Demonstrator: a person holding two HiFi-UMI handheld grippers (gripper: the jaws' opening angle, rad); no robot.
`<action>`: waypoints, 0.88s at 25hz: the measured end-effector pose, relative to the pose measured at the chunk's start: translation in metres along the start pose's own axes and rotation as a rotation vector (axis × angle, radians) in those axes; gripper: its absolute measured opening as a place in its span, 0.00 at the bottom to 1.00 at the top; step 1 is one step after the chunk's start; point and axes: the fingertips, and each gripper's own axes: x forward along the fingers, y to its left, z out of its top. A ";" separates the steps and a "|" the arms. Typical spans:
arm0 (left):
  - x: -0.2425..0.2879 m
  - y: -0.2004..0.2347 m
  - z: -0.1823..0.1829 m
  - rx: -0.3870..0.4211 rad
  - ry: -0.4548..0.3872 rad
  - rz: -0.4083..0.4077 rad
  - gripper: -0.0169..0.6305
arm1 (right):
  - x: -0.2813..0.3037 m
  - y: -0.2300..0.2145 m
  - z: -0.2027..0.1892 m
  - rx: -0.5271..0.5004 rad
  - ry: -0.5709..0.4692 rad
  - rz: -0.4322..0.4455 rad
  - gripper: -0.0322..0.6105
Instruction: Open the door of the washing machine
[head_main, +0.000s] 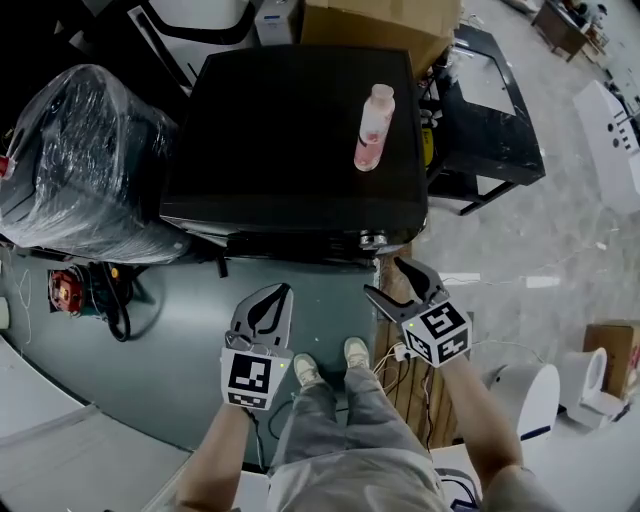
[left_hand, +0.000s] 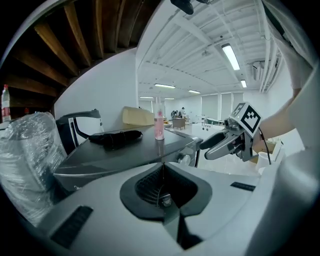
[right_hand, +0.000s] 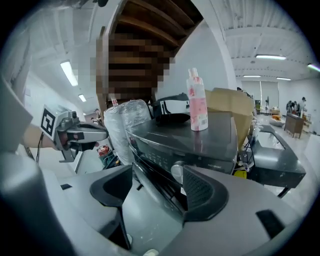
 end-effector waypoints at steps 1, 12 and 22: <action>0.007 0.000 -0.006 -0.012 0.012 0.003 0.06 | 0.007 -0.004 -0.005 0.003 0.011 0.011 0.57; 0.064 -0.006 -0.067 -0.076 0.113 0.001 0.06 | 0.071 -0.026 -0.073 0.009 0.136 0.090 0.57; 0.090 -0.008 -0.125 -0.180 0.182 0.010 0.06 | 0.118 -0.038 -0.137 -0.019 0.244 0.100 0.56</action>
